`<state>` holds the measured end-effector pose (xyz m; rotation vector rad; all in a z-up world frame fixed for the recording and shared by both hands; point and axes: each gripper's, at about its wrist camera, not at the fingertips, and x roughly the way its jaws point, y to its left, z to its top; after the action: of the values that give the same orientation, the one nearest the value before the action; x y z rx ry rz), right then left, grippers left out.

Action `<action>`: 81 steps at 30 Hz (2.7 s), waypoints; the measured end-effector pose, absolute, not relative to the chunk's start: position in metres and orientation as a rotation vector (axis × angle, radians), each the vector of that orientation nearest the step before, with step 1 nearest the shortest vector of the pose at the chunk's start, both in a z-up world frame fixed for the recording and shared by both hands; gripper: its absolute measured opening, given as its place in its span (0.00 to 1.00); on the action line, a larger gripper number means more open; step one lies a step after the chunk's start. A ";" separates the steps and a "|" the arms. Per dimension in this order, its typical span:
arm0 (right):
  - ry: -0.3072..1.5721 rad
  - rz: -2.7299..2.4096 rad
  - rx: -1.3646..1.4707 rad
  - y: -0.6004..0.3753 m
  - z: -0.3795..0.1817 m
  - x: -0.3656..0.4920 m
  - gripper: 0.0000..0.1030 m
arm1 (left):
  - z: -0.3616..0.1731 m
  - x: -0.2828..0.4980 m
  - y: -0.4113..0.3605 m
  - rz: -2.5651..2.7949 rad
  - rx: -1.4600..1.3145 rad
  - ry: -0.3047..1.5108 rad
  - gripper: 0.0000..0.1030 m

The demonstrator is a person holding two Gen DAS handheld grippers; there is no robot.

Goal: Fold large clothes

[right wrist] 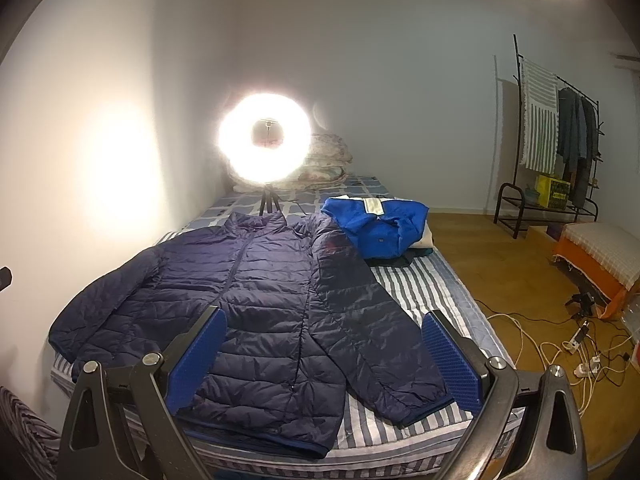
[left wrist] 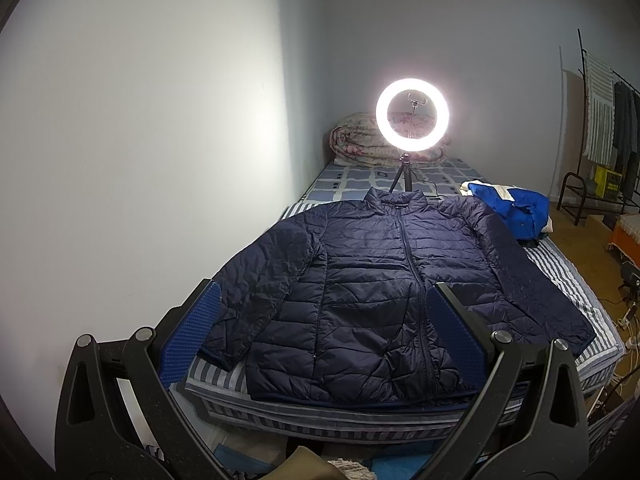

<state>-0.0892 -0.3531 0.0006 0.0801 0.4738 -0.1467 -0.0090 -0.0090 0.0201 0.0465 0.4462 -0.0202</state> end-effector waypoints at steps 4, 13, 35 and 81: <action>0.470 -0.121 0.074 -0.347 0.004 -0.084 0.97 | 0.022 -0.012 -0.011 -0.005 0.046 0.458 1.00; 0.426 0.080 -0.009 -0.295 0.028 -0.038 0.96 | 0.014 -0.024 0.025 0.068 0.024 0.452 1.00; 0.786 1.011 -0.276 0.019 -0.077 0.086 0.48 | -0.055 -0.071 0.115 0.250 -0.138 0.555 1.00; 0.833 0.800 0.238 -0.065 -0.073 0.266 0.02 | -0.039 0.025 0.086 0.157 -0.038 0.575 1.00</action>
<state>0.2664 -0.0648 -0.0733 0.2383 0.8327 0.8001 0.0249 0.0858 -0.0394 -0.0376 0.5750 0.1573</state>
